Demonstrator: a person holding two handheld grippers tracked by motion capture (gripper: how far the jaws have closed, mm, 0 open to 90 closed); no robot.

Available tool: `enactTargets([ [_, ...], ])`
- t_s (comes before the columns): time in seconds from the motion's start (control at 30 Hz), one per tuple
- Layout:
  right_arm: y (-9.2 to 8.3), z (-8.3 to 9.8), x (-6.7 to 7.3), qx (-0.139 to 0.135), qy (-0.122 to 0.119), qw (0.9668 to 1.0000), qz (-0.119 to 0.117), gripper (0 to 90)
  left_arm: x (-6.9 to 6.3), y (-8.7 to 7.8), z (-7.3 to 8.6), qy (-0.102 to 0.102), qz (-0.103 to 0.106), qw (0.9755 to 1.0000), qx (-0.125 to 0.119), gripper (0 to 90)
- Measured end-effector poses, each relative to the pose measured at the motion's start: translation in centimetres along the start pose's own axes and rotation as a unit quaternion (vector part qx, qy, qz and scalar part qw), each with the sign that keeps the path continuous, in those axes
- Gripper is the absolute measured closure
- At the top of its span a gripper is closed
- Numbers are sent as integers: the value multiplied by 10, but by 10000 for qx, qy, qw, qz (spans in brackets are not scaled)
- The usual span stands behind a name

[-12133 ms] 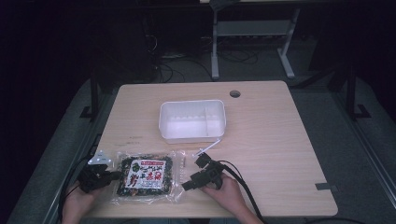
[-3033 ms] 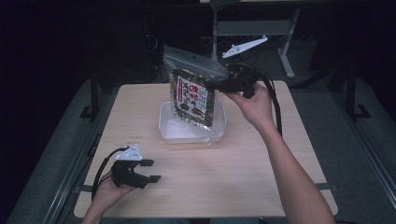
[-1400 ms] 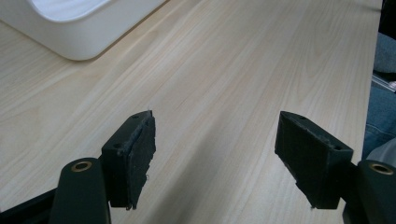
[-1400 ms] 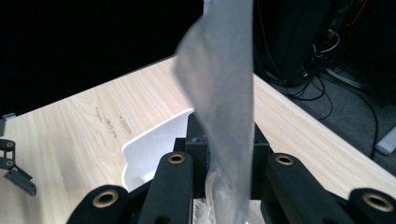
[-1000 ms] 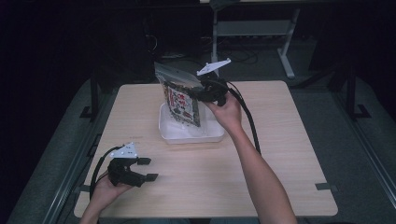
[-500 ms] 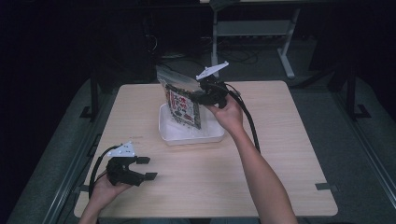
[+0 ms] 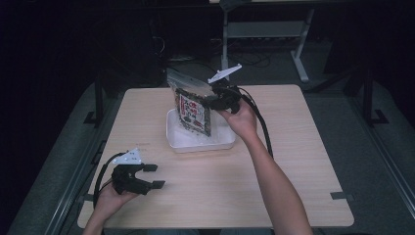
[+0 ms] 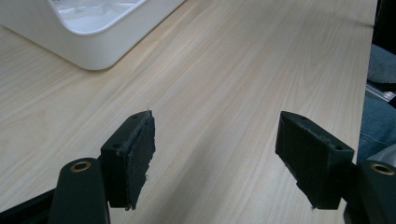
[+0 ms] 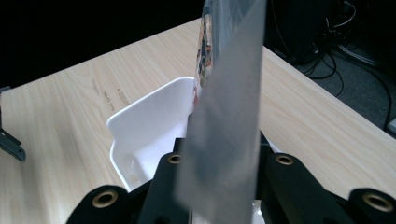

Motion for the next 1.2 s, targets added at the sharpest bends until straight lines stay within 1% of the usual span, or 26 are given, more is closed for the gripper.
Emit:
enactTargets([
  [0.13,-1,0,-1,7,65,10000,50,761,0,2,1,-1,-1,10000,45,274],
  [0.17,-1,0,-1,-27,109,9999,77,715,0,1,0,14,-2,10000,44,274],
  [0.37,-4,2,-6,-81,247,9996,55,593,1,0,0,-6,-21,10000,14,272],
  [0.47,-6,2,-7,-102,277,9996,8,583,1,0,0,0,-19,10000,19,272],
  [0.5,-7,3,-6,-85,284,9996,-11,549,0,0,0,16,-18,10000,22,271],
  [0.7,-12,4,-4,-159,289,9994,-92,499,0,1,0,14,-13,10000,30,271],
  [0.83,-14,8,-4,-152,303,9994,-115,488,0,2,0,16,-12,10000,35,271],
  [1.0,-17,12,-2,-217,350,9990,-189,469,0,2,0,4,-9,10000,35,270],
  [1.2,-20,14,1,-214,330,9989,-246,444,-1,3,-1,21,-12,10000,37,270],
])
Point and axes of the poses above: each handheld gripper's, and its own axes: y roughly forward along the jaws, z roughly out of its underside, x roughly to its left, the point moved 1 cm from there along y, roughly forward along the jaws, and after that the axes turned 14 degrees about -y, right-handed, at the moved point
